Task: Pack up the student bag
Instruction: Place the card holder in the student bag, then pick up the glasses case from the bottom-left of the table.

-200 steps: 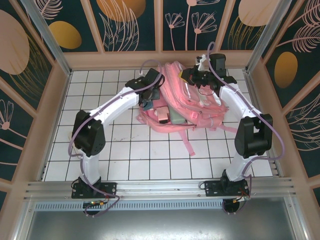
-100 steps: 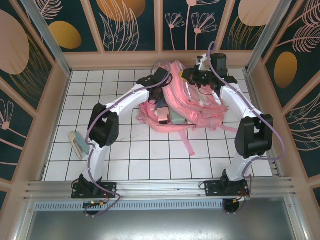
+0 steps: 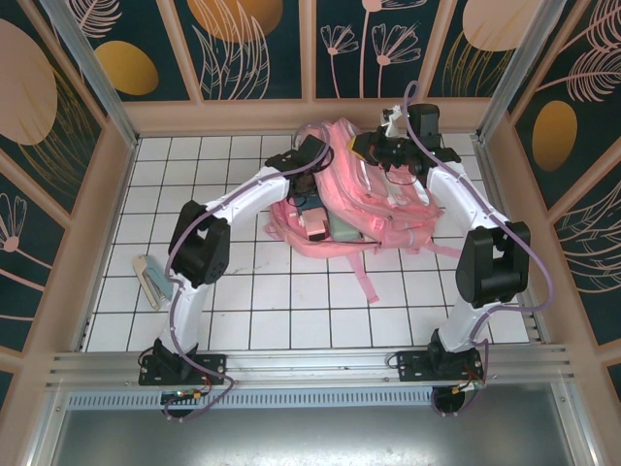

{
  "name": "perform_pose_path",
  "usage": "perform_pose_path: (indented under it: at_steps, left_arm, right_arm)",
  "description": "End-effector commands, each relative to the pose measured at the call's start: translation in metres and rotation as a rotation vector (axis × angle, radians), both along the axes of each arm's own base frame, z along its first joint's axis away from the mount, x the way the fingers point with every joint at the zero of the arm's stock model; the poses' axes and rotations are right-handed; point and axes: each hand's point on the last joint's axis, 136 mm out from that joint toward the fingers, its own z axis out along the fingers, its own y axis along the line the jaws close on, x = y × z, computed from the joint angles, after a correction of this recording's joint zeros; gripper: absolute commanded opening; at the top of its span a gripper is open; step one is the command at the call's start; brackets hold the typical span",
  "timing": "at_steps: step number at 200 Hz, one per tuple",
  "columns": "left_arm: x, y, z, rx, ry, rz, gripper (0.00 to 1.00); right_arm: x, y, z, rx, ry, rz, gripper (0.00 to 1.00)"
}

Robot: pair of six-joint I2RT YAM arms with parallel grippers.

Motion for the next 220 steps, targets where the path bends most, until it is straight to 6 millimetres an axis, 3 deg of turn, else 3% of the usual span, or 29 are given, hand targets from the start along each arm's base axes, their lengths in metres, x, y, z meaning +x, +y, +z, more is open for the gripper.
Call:
perform_pose_path:
  at_steps: [1, 30, 62, 73, 116, 151, 165, 220]
  left_arm:
    - [-0.005, 0.024, 0.052, -0.020, -0.074, 0.062, 0.69]
    - [-0.017, 0.071, 0.063, -0.011, -0.083, 0.166, 0.69]
    - [-0.040, 0.149, 0.048, 0.026, -0.051, 0.359, 0.68]
    - [-0.051, 0.174, 0.051, 0.026, -0.058, 0.423, 0.67]
    - [-0.095, 0.254, 0.026, 0.086, -0.012, 0.608, 0.64]
    - [-0.133, 0.302, 0.004, 0.130, 0.033, 0.745, 0.59]
    - [-0.154, 0.321, -0.015, 0.159, 0.075, 0.790, 0.57]
    - [-0.202, 0.390, -0.029, 0.232, 0.108, 0.986, 0.49]
  right_arm:
    - [-0.012, 0.002, 0.052, 0.049, -0.165, 0.043, 0.00]
    - [-0.013, 0.007, 0.049, 0.047, -0.166, 0.053, 0.00]
    - [-0.014, 0.015, 0.046, 0.046, -0.165, 0.073, 0.00]
    - [-0.015, 0.019, 0.046, 0.046, -0.165, 0.080, 0.00]
    - [-0.016, 0.032, 0.042, 0.045, -0.163, 0.109, 0.00]
    - [-0.016, 0.039, 0.041, 0.044, -0.160, 0.125, 0.00]
    - [-0.015, 0.040, 0.039, 0.043, -0.157, 0.128, 0.00]
    - [-0.013, 0.048, 0.036, 0.036, -0.142, 0.139, 0.00]
